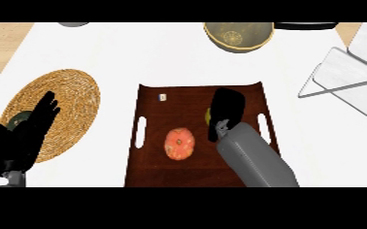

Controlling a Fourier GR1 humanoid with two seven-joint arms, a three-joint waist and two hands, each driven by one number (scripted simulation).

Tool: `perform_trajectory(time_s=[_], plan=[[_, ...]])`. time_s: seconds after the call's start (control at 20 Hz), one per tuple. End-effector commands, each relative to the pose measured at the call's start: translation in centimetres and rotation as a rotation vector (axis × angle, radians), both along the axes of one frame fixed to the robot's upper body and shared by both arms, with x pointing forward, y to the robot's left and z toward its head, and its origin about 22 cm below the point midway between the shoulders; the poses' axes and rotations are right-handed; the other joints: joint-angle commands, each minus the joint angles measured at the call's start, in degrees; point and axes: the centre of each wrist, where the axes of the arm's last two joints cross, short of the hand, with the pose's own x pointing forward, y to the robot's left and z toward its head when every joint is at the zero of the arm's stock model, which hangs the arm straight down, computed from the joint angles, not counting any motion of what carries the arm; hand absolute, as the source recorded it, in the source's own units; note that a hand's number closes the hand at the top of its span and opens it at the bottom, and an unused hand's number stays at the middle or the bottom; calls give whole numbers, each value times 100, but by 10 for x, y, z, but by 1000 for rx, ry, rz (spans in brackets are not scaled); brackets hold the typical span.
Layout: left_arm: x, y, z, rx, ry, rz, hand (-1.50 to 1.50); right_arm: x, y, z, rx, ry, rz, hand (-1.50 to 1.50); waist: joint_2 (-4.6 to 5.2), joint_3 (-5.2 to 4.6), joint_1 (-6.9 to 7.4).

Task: Pick the lemon from the tray and place it in the tiered shelf

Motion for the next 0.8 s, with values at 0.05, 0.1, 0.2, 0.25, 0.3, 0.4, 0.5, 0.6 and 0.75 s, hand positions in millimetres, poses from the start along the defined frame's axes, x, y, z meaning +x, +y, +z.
perform_trajectory(time_s=[0.05,0.1,0.2,0.25,0.3,0.4,0.5,0.6,0.75], plan=[[2,8,4,15,-13,10,0,2,1,-16,-106,-9,-17,150,61,11,11],[16,7,9,6,12,17,0,-5,-5,-7,-119,-43,-20,150,53,10,-44],[6,-3,-6,-9,7,10,0,-23,12,-9,-128,-90,2,150,48,10,-25],[11,-5,0,6,6,-4,0,-24,23,3,-115,-122,0,150,50,11,-4],[15,-8,-6,1,-3,26,0,-11,5,15,-108,-143,1,150,50,10,-42],[-2,1,-9,-7,21,19,0,-30,20,34,-117,-175,8,150,34,9,-52],[-3,18,-11,15,3,29,0,-6,-35,26,-53,-242,-19,150,50,10,-44],[4,-5,-9,-3,1,41,0,-24,-74,48,12,-295,-17,150,14,13,-181],[-10,13,-10,-2,20,41,0,-32,-138,68,61,-364,-38,150,7,14,-220]])
